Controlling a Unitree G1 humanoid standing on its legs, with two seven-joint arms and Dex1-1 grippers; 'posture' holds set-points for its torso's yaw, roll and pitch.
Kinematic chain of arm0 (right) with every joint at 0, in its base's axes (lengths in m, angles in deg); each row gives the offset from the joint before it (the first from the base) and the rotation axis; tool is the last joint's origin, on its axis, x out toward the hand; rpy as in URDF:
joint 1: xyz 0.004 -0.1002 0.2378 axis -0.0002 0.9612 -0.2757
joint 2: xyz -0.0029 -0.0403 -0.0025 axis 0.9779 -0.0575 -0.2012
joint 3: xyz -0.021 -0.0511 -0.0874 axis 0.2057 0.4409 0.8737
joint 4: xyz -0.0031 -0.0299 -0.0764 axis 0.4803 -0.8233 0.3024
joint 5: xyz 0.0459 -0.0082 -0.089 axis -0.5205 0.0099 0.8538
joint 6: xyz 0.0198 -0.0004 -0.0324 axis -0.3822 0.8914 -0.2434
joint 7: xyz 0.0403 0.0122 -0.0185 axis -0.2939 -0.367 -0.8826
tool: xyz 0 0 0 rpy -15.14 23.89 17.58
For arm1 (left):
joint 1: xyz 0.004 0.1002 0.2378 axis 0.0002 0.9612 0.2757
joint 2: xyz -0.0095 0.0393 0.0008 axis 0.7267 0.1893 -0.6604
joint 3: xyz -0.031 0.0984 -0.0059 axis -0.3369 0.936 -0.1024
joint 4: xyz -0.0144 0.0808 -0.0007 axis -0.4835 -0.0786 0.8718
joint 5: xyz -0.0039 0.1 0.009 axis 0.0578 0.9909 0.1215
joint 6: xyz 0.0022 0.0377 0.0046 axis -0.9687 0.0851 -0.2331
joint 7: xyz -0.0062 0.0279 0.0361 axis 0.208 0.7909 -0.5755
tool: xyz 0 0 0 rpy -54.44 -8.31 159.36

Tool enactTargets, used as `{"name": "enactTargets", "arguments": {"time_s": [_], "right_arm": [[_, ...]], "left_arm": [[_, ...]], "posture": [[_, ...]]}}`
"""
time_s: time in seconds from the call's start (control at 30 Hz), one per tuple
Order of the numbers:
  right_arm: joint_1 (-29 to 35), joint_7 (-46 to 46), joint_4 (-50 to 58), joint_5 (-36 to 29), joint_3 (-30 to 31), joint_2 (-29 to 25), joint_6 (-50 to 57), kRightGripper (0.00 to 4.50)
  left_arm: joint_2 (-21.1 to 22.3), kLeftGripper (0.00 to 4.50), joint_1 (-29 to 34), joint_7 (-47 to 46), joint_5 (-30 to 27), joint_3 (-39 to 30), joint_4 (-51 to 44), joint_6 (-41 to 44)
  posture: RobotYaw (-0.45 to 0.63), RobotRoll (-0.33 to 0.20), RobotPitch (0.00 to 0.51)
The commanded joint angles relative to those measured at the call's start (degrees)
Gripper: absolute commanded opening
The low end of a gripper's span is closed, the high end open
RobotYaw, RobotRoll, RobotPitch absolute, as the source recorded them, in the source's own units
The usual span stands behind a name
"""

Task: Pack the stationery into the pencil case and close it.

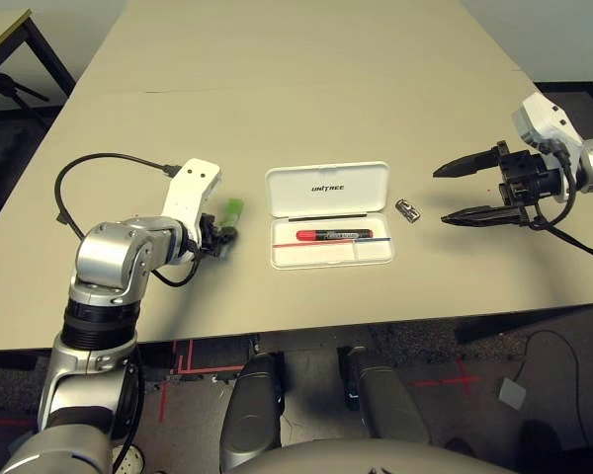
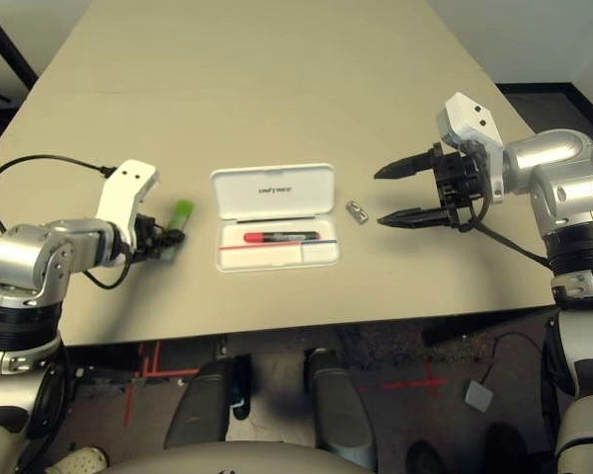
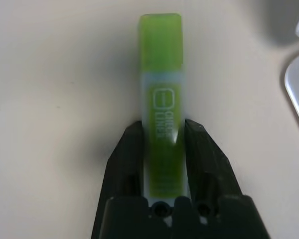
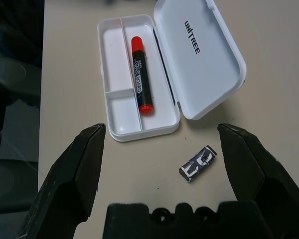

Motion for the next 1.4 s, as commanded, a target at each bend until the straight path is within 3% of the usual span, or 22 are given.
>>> {"name": "enactTargets", "arguments": {"time_s": [0.03, 0.17, 0.4, 0.5, 0.63, 0.83, 1.17, 1.4], "right_arm": [[-0.1, -0.3, 0.1, -0.1, -0.6, 0.1, -0.5, 4.5], [-0.5, -0.3, -0.9, 0.5, -1.0, 1.0, -0.9, 4.5], [-0.1, -0.3, -1.2, 0.3, -0.7, 0.9, -1.5, 4.5], [-0.1, -0.3, -1.9, 0.4, -0.7, 0.7, -2.2, 4.5], [-0.1, -0.3, -2.5, 0.0, -0.3, 0.2, -2.7, 4.5], [-0.5, -0.3, -4.1, 0.6, -0.6, 0.7, -3.5, 4.5], [-0.1, -0.3, -3.8, 0.7, -1.2, 0.0, -3.6, 4.5], [0.0, -0.3, -3.5, 1.0, -2.0, -0.1, -3.4, 4.5]], "left_arm": [[0.7, 1.08, 0.2, 0.9, -0.1, 1.7, 2.2, -1.2], [7.6, 1.08, 2.6, 6.0, 0.7, 6.5, 1.8, -8.9], [14.6, 1.08, 5.8, 14.5, 0.0, 7.1, 1.7, -20.9], [17.5, 1.08, 7.6, 21.3, -0.4, 7.7, 1.1, -29.7], [20.5, 1.08, 8.1, 28.2, -2.4, 7.1, 1.2, -31.6], [27.0, 1.08, 7.0, 37.9, 0.2, 10.2, 0.0, -39.9], [28.1, 1.08, 4.3, 47.9, 1.6, 14.1, -1.7, -47.1], [23.0, 1.08, -2.2, 50.7, 5.0, 20.1, 0.3, -50.5]], "posture": [[0.0, 0.0, 0.177], [0.01, 0.0, 0.178], [0.02, 0.0, 0.179], [0.02, 0.0, 0.178], [0.03, 0.0, 0.18], [0.03, 0.0, 0.181], [0.0, 0.0, 0.174], [-0.02, 0.0, 0.172]]}}
